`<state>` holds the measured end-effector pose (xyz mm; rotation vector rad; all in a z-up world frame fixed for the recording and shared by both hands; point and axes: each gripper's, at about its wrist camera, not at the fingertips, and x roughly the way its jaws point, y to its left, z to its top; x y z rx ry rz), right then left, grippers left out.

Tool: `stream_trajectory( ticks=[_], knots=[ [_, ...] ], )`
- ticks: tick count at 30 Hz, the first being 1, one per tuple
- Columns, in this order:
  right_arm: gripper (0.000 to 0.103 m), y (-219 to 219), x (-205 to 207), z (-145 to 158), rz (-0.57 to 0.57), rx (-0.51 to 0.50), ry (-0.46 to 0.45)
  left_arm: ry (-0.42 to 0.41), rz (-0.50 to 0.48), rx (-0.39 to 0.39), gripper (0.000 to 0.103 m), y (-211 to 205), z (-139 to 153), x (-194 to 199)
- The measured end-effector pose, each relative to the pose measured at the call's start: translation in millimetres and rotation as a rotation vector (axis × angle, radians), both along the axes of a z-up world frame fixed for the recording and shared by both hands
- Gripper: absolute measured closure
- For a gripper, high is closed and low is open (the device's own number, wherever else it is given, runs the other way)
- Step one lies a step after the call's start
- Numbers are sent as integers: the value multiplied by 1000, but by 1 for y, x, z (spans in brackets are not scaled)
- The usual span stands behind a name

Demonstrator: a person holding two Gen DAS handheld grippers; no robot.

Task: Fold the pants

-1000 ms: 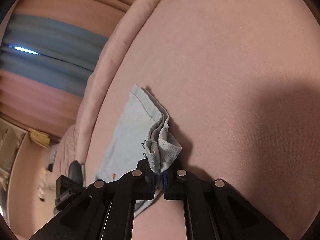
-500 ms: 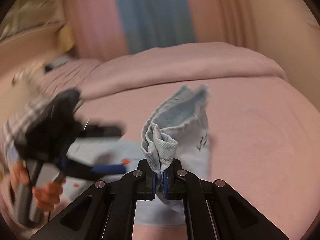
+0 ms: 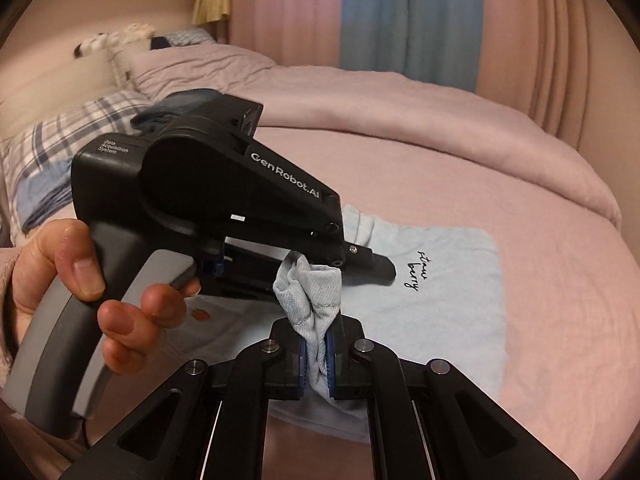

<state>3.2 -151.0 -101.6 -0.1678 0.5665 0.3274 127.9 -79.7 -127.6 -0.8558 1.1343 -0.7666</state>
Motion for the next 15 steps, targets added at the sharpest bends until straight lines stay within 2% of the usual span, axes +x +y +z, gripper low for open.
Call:
stream_trajectory(
  ticks=[4, 7, 15],
  knots=[
    [98, 24, -2, 6, 54, -10, -33, -78, 21, 88, 94, 22, 13, 0],
    [98, 38, -3, -2, 103, -3, -27, -95, 59, 140, 94, 45, 11, 0],
    [97, 87, 11, -32, 203, -54, 55, -40, 147, 261, 95, 88, -15, 4]
  ],
)
